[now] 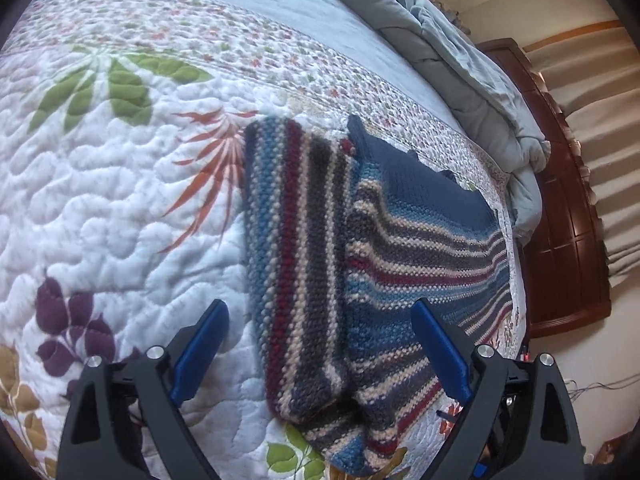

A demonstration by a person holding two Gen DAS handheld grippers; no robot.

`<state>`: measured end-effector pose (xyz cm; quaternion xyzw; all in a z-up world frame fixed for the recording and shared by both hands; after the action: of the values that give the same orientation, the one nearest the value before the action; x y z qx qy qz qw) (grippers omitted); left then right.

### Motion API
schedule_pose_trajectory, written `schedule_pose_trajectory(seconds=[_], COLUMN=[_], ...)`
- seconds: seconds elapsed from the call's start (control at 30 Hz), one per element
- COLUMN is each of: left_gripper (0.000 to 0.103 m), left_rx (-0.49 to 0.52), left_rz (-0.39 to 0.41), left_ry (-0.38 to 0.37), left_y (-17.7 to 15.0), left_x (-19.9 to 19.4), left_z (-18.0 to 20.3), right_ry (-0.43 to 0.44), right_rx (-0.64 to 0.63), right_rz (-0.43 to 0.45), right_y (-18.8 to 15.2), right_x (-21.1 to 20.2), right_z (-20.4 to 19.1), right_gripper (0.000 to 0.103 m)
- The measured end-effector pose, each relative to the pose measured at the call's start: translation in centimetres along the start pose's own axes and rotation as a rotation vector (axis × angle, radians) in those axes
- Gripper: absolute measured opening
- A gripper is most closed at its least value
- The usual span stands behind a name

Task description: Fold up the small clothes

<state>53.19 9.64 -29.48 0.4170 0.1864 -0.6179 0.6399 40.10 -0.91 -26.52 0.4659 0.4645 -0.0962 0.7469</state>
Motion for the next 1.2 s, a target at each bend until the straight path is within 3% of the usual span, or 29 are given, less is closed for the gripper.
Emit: schedule_pose_trajectory(seconds=[0.37, 0.7, 1.2], left_gripper=[0.093, 0.094, 0.095], left_rx=[0.055, 0.046, 0.105], left_rz=[-0.077, -0.131, -0.146], left_ry=[0.035, 0.07, 0.085], left_y=[2.8, 5.9, 5.6], left_x=[3.0, 6.0, 5.5], left_z=[1.5, 1.1, 1.3], right_ry=[-0.016, -0.024, -0.033], right_rx=[0.005, -0.002, -0.029], right_rz=[-0.012, -0.037, -0.021], right_y=[1.0, 1.2, 0.0], right_x=[1.5, 3.3, 3.2], right_z=[0.2, 1.2, -0.3], right_gripper=[0.065, 0.065, 0.068])
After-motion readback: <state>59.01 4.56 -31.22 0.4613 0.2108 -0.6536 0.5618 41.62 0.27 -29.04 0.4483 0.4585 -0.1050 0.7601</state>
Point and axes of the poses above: each gripper's, at about its wrist camera, not at the fingertips, and x roughly the way its jaws point, z to its right, y to its top, the point moved 7 cm from there along x, roughly the way its jaws point, and after that the axes turned 7 degrees about x, right-handed, at the moved point
